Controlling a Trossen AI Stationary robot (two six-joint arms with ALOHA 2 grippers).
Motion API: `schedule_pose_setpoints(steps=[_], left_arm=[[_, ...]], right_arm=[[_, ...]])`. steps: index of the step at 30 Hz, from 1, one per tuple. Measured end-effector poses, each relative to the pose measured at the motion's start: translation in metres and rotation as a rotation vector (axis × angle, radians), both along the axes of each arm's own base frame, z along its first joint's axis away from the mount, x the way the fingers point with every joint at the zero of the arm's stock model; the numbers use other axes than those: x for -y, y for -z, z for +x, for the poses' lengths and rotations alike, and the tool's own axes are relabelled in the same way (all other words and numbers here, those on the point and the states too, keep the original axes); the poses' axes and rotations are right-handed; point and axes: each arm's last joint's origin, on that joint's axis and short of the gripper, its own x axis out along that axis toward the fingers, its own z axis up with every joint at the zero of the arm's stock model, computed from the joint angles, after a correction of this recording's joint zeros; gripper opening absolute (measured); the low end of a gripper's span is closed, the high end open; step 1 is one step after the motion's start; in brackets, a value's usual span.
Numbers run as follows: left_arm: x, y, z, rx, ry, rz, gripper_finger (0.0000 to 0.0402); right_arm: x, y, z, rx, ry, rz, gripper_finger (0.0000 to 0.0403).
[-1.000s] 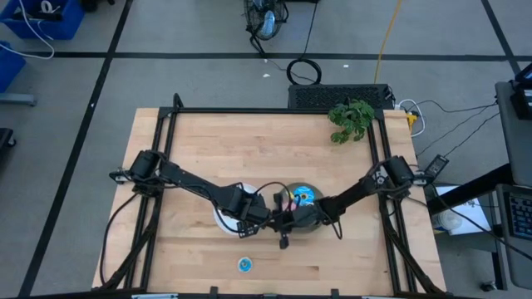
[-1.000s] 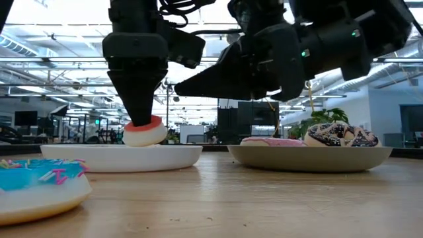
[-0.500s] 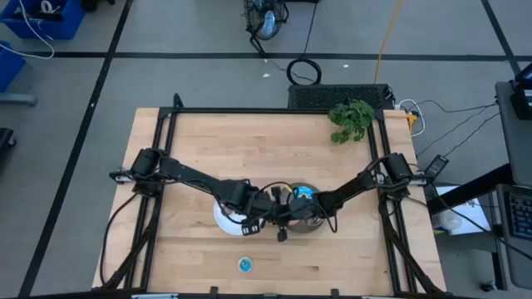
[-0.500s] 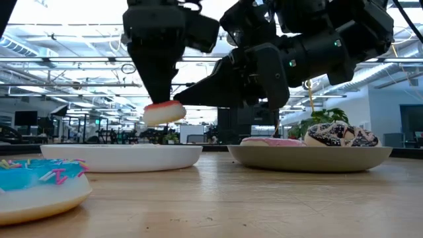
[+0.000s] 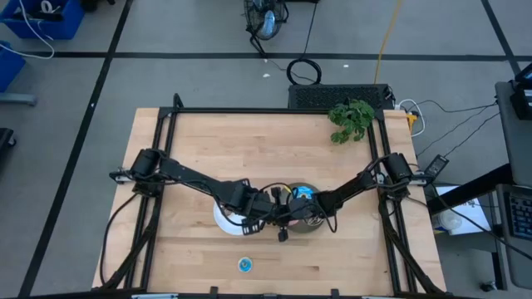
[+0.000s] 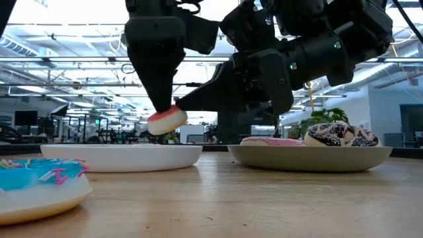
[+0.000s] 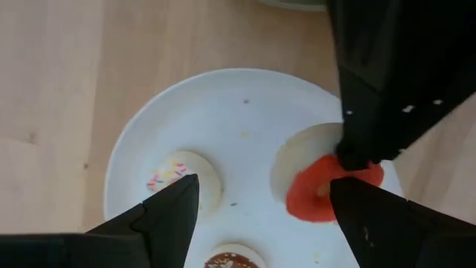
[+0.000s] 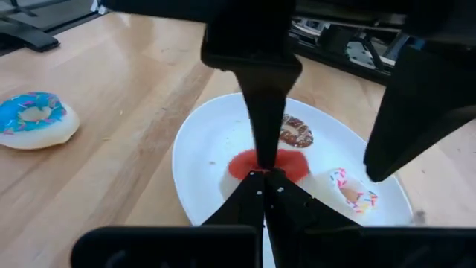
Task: Pick & Place donuts
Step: Put the small red donut on the white plate
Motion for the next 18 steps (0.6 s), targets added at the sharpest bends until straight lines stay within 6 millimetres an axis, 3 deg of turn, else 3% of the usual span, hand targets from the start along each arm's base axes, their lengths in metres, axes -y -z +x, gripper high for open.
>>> schedule_pose_setpoints(steps=[18], left_arm=[[-0.0020, 0.0006, -0.0052, -0.044, -0.025, 0.041, 0.0298]], right_arm=[[0.0026, 0.0047, -0.0010, -0.047, 0.008, -0.009, 0.0000]])
